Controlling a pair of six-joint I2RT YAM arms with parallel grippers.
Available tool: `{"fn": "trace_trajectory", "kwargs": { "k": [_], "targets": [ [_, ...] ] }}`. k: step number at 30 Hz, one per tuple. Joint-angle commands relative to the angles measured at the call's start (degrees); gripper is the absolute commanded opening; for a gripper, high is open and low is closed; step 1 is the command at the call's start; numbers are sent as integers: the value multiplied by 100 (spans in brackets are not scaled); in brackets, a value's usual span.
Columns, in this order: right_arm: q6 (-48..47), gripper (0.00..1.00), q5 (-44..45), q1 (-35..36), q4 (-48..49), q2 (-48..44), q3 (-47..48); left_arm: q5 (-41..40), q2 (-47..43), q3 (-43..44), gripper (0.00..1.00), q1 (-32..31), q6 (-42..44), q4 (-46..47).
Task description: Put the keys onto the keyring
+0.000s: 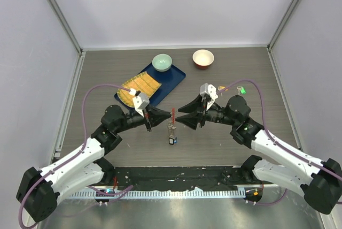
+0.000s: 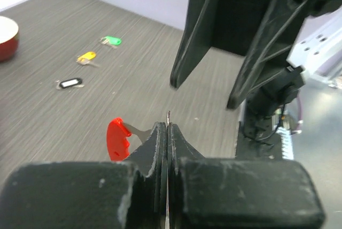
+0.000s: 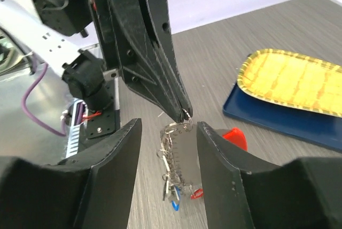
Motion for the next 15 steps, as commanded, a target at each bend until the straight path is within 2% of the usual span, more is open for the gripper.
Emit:
{"fn": "trace_trajectory", "kwargs": {
  "k": [1, 2, 3, 6, 7, 9, 10, 15],
  "targets": [
    [-308, 53, 1090, -12, -1442, -433, 493, -651, 90, -96, 0, -186, 1051, -77],
    [-307, 54, 1476, -12, -1656, -521, 528, -721, 125, -132, 0, -282, 1192, -77],
    [-290, 60, 1767, -12, -1832, -565, 555, -817, 143, -158, 0, -344, 1307, -85],
    [-18, 60, 2846, -12, -2421, -609, 660, -1134, 214, -255, 0, -598, 1921, -112],
    [35, 67, 3042, -12, -2692, -609, 704, -1248, 222, -272, 1, -669, 2089, -199],
    [167, 71, 3438, -21, -2896, -566, 757, -1547, 223, -255, 0, -871, 2502, -375],
    [158, 84, 3518, -30, -3062, -557, 801, -1661, 231, -212, 0, -941, 2616, -602],
    [220, 84, 3939, -91, -3398, -276, 968, -2266, 301, -80, 0, -1451, 3109, -1201]
  ]
}}
